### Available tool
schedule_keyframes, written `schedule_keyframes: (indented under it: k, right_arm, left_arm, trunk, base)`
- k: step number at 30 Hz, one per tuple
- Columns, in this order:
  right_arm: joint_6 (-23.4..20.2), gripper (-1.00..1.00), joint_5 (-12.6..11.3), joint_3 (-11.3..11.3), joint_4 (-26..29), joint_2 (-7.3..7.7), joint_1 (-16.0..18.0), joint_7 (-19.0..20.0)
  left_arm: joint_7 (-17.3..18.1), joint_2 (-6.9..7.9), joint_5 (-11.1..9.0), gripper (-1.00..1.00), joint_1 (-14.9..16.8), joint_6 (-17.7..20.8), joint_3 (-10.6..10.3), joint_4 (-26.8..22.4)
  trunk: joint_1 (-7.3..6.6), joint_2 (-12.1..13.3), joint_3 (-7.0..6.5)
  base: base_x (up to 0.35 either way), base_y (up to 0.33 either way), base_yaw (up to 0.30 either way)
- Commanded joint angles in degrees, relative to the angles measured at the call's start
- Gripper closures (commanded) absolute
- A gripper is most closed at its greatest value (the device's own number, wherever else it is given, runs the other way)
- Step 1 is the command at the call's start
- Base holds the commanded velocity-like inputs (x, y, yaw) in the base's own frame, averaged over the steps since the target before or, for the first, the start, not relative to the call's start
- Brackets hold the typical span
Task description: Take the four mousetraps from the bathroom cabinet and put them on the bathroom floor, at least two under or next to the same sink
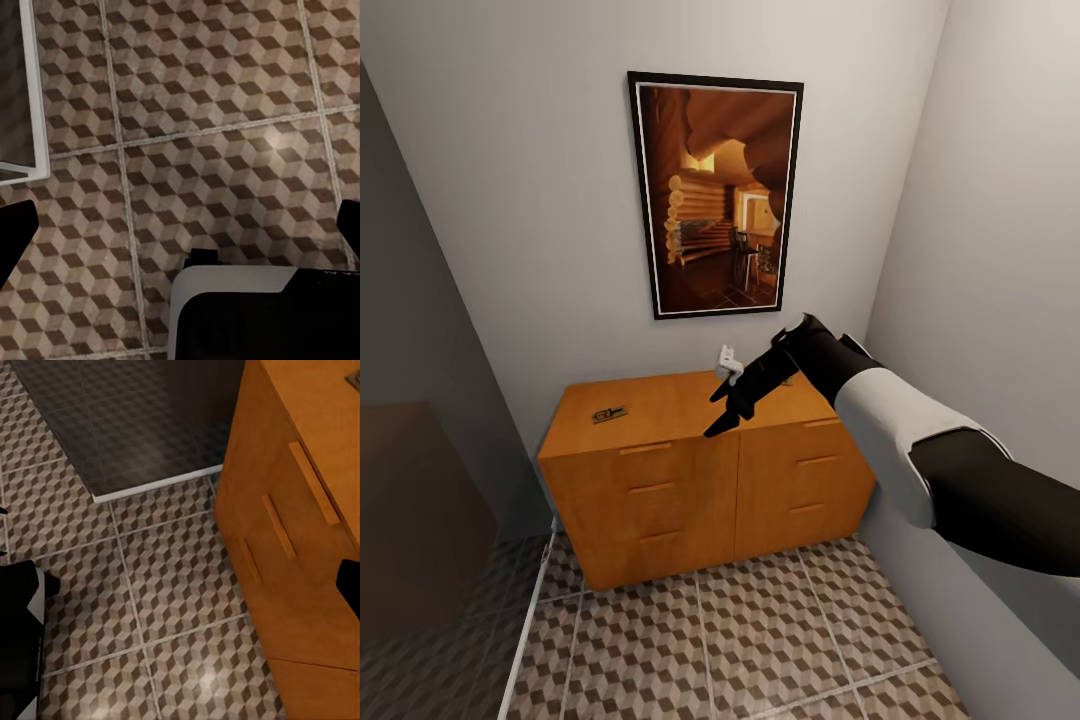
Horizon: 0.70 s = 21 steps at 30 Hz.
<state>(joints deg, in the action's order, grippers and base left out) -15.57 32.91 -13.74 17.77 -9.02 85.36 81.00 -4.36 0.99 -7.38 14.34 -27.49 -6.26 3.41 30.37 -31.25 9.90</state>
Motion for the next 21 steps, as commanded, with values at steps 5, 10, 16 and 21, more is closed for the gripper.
schedule_keyframes:
  k: [5,10,16,21]
  right_arm:
    - [-0.60,-1.00,0.23,0.03,0.04,0.65,0.02,0.22]
    - [-0.60,-1.00,0.23,0.03,0.00,0.94,-0.01,0.16]
    - [-0.68,-1.00,0.16,0.03,-0.01,1.39,0.00,0.15]
    - [-0.69,-1.00,0.09,0.03,-0.08,1.59,0.02,0.05]
  left_arm:
    - [-0.03,-0.02,-0.53,-1.00,0.09,-0.37,-0.51,0.20]
    - [-0.03,-0.02,-0.53,-1.00,0.10,-0.37,-0.51,0.20]
    - [-0.09,-0.02,-0.57,-1.00,0.08,-0.37,-0.51,0.12]
    - [-0.11,-0.02,-0.61,-1.00,0.07,-0.37,-0.44,0.11]
  trunk:
    - [0.02,-0.09,0.10]
    - [0.02,-0.09,0.10]
    - [0.02,-0.09,0.10]
    - [0.02,-0.09,0.10]
  base:
    - [0.000,0.000,0.000]
    - [0.000,0.000,0.000]
    - [0.000,0.000,0.000]
    - [0.000,0.000,0.000]
